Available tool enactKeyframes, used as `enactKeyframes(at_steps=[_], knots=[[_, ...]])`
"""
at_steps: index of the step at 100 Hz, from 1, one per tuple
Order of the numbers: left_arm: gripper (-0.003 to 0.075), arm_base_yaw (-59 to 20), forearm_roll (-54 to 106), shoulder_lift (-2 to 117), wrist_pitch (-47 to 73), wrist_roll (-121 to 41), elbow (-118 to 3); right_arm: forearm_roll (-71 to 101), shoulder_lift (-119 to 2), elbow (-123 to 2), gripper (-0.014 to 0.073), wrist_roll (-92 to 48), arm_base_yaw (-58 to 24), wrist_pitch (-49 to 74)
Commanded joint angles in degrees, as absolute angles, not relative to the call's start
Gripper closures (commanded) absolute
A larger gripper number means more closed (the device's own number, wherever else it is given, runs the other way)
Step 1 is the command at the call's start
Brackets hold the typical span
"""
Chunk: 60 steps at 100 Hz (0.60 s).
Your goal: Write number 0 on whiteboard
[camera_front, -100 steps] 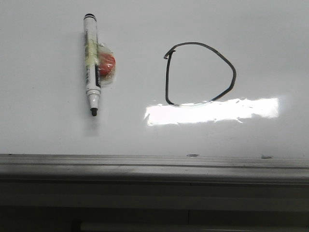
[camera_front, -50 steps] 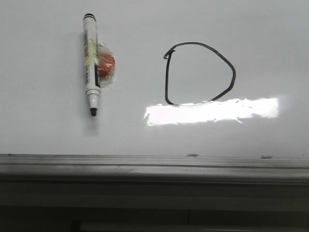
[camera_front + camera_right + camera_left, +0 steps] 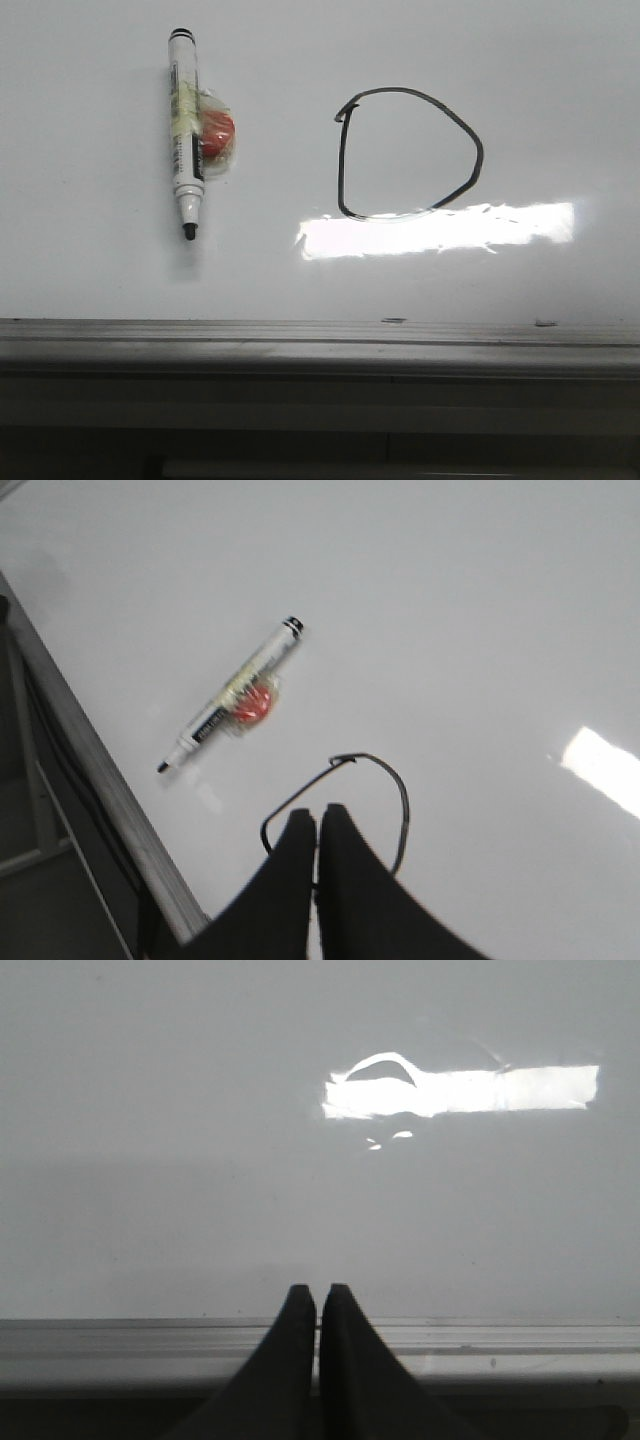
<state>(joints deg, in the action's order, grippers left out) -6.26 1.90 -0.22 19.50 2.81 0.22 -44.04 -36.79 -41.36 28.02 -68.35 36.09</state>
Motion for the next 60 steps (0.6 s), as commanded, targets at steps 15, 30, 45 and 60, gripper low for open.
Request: enactKeyframes(at_steps=[15,30,45,60], knots=[[0.074,-6.2,2.85,-1.9,17.32,3.21,2.06,-37.86,-37.15,-37.23,0.0641,28.07,-56.32,24.43],[0.074,-6.2,2.85,-1.9,17.32,3.21,2.06,-29.77,-36.6,-28.94,0.0641,20.93,-43.96,7.49],[0.074,-6.2,2.85,-1.9,17.32,3.21,2.06,-24.39,-35.94,-16.53,0.0641,19.75,-35.84,-6.72],[0.074,-6.2,2.85,-1.9,17.32,3.21,2.06,-21.18,-32.26,-7.71,0.0641,18.22,-30.72,-9.94]])
